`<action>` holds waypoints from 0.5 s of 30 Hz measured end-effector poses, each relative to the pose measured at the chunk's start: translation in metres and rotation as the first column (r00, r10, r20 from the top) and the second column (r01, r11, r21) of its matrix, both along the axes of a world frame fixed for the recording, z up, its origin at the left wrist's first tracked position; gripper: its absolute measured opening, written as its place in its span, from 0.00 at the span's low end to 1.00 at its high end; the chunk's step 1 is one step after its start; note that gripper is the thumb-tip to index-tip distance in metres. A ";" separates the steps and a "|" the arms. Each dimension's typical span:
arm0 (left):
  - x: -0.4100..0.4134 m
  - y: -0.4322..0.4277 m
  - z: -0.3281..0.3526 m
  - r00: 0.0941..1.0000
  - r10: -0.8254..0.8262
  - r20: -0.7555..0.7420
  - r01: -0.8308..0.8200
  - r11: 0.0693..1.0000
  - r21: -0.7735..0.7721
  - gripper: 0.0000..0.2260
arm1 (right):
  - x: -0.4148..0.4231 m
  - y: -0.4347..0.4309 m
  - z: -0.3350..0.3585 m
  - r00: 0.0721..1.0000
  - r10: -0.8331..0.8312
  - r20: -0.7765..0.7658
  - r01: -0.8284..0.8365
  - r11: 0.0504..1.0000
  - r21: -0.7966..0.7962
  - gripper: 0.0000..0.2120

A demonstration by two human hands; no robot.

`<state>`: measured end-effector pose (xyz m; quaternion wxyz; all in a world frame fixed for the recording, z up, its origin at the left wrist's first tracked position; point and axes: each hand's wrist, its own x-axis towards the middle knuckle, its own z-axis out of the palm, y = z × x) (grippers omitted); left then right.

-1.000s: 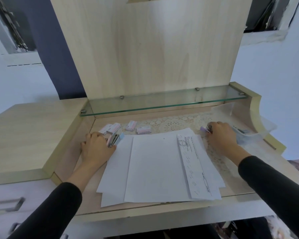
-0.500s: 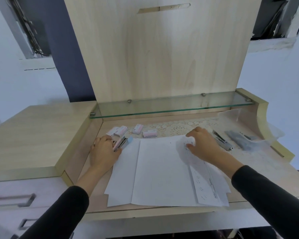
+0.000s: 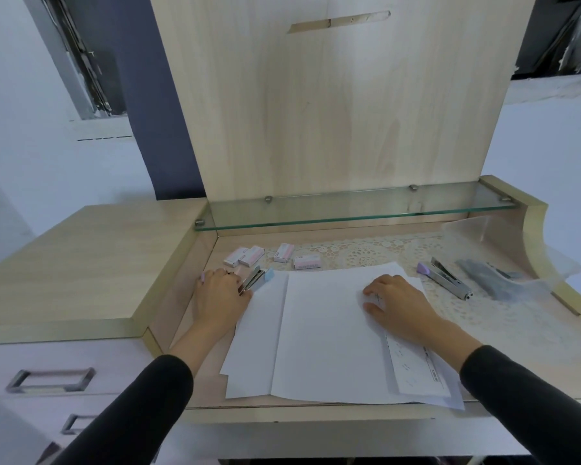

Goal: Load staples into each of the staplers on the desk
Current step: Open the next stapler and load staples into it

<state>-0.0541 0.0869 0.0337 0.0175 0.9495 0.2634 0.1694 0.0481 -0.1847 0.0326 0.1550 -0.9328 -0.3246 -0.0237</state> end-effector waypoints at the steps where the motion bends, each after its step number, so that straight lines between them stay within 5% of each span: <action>1: 0.001 -0.001 0.001 1.000 0.007 -0.009 -0.007 1.000 -0.015 0.12 | 0.000 0.000 -0.001 1.000 -0.001 0.002 0.001 1.000 0.005 0.15; 5: 0.000 -0.001 0.004 0.998 -0.005 0.059 0.012 0.993 -0.118 0.11 | 0.000 -0.001 -0.001 1.000 -0.001 0.002 0.001 1.000 0.010 0.15; 8: -0.007 -0.005 0.008 0.962 -0.059 0.268 0.120 0.968 -0.219 0.04 | 0.002 -0.001 0.001 0.998 -0.009 -0.061 0.011 0.999 0.038 0.15; 15: -0.012 -0.046 0.029 0.838 -0.047 0.543 0.274 0.898 -0.344 0.07 | -0.005 0.015 0.028 0.989 0.035 -0.143 0.016 0.940 0.340 0.16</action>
